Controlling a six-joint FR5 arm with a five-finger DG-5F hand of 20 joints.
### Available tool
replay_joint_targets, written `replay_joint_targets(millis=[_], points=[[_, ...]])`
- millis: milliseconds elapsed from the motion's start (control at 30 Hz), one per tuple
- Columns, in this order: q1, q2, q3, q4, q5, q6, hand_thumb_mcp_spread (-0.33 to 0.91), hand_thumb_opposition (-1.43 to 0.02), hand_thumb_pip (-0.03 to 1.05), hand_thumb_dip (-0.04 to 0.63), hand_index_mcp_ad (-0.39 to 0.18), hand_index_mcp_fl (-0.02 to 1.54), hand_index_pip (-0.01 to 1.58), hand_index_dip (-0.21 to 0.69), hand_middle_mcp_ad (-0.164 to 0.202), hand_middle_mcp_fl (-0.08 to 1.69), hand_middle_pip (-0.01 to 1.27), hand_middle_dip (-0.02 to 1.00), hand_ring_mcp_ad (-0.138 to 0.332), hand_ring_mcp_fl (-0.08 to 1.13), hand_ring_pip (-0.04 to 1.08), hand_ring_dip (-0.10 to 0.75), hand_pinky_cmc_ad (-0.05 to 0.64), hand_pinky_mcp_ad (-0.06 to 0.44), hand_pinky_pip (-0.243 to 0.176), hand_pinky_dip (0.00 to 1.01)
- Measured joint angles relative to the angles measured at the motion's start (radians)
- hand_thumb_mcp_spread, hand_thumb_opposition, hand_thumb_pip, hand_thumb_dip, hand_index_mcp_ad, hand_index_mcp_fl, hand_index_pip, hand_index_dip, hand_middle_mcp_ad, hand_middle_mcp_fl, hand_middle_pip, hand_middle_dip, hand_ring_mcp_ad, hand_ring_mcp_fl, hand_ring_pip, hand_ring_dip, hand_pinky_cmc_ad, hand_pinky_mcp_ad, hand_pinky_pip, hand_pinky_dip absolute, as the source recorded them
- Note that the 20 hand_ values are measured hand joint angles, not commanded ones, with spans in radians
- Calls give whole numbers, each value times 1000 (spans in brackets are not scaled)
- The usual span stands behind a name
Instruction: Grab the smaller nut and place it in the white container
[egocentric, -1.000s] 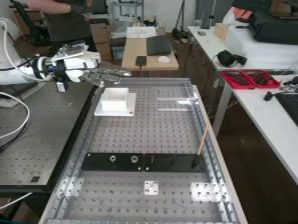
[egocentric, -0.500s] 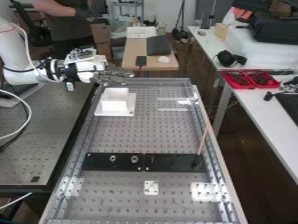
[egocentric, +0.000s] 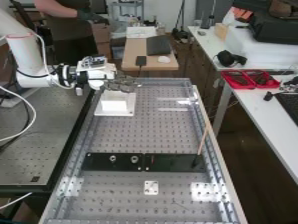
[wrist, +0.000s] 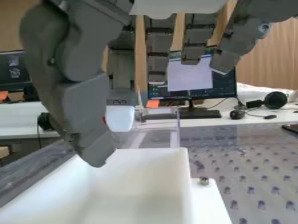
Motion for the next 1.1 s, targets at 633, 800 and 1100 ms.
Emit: replay_joint_targets(millis=[633,800,1100], points=[[-30,32,23,-112,-35,13,457,-897,632,278,-145,141,1354,255,42,164,134,133,131,44,101,-24,351,194,-44,190],[-77,110,42,-203,-77,8,428,-874,621,276,-148,87,1292,248,42,155,134,133,134,31,101,-24,347,194,-44,190],[-251,237,126,-395,-227,-20,351,-806,572,236,-143,21,866,216,42,87,133,133,133,17,101,-24,344,197,-47,230]])
